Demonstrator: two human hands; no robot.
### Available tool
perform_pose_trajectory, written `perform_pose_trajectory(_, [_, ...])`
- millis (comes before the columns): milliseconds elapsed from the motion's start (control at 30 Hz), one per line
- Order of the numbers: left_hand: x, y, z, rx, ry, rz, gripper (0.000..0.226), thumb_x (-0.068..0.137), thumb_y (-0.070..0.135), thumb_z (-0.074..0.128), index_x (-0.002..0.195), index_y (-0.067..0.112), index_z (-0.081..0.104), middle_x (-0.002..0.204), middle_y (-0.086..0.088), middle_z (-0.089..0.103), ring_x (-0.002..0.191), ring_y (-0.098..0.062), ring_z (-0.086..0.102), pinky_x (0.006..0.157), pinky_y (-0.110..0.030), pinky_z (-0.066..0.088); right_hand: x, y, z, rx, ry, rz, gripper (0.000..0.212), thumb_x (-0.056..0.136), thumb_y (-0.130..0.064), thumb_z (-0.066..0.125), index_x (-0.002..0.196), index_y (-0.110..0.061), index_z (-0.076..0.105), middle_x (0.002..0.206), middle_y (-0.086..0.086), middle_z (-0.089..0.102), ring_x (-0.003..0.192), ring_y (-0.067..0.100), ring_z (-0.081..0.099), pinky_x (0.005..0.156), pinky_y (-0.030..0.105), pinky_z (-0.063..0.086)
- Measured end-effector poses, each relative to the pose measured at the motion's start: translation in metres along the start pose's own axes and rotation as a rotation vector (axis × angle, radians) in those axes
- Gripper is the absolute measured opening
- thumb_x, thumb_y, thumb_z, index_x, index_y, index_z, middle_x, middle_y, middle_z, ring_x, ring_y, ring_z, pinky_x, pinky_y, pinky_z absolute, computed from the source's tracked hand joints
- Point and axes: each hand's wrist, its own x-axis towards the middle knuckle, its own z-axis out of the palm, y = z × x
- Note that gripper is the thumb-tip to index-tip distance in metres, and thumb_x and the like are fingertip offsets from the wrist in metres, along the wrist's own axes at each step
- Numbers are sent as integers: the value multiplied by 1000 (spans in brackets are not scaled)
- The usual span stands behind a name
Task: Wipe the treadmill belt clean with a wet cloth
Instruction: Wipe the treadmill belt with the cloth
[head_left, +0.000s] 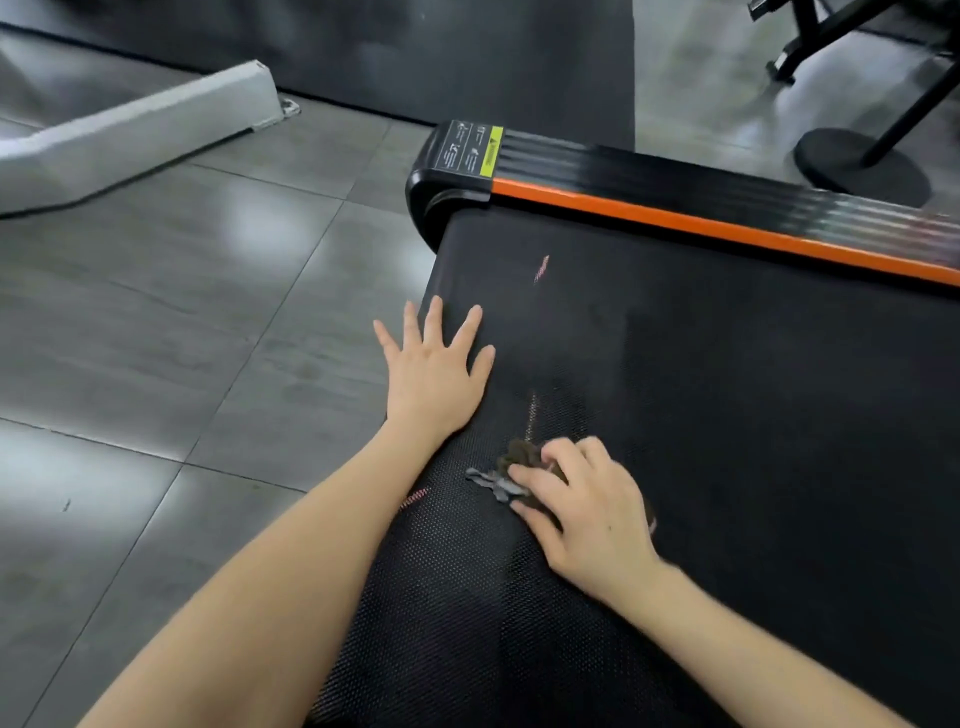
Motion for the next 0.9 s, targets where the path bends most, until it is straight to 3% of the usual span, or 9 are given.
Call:
perform_pose_trajectory(67, [1, -1, 2, 9, -4, 7, 51, 98, 52, 21, 147, 38, 21, 157, -12, 14, 144, -37, 4, 110, -64, 0, 28, 22, 8, -28, 3, 16, 24, 83, -40, 58, 95, -23, 70, 87, 2, 55, 72, 22, 47, 51, 31, 42])
perform_pose_trajectory(200, [0, -1, 3, -6, 2, 4, 49, 99, 48, 23, 147, 40, 22, 158, -10, 13, 144, -36, 6, 110, -65, 1, 89, 56, 25, -132, 116, 276, 27, 84, -46, 54, 89, -25, 70, 82, 0, 52, 69, 22, 46, 45, 32, 44])
perform_pose_trajectory(367, [0, -1, 3, -60, 5, -21, 46, 100, 43, 23, 146, 41, 24, 158, -8, 14, 144, -35, 9, 110, -64, 3, 15, -3, 5, 33, 51, 126, 37, 84, -57, 58, 81, -23, 70, 80, -2, 57, 71, 21, 46, 52, 29, 37])
perform_pose_trajectory(500, [0, -2, 2, -83, -7, -31, 46, 100, 42, 22, 146, 42, 24, 158, -7, 12, 144, -33, 9, 111, -63, 2, 11, 8, 7, -16, 45, 34, 25, 83, -44, 64, 75, -21, 69, 77, -2, 56, 68, 22, 47, 49, 32, 41])
perform_pose_trajectory(667, [0, -3, 1, -79, -9, -30, 46, 100, 40, 25, 146, 41, 25, 158, -8, 13, 144, -34, 11, 111, -64, 4, 93, 59, 27, -153, 178, 264, 29, 83, -46, 58, 75, -20, 69, 75, -1, 53, 64, 23, 46, 45, 33, 43])
perform_pose_trajectory(900, [0, -2, -1, -111, -19, -24, 45, 101, 39, 25, 146, 39, 27, 158, -9, 14, 143, -35, 12, 111, -63, 2, 2, 6, -2, 9, 59, 195, 31, 80, -50, 63, 73, -20, 67, 80, -5, 56, 71, 19, 45, 51, 34, 43])
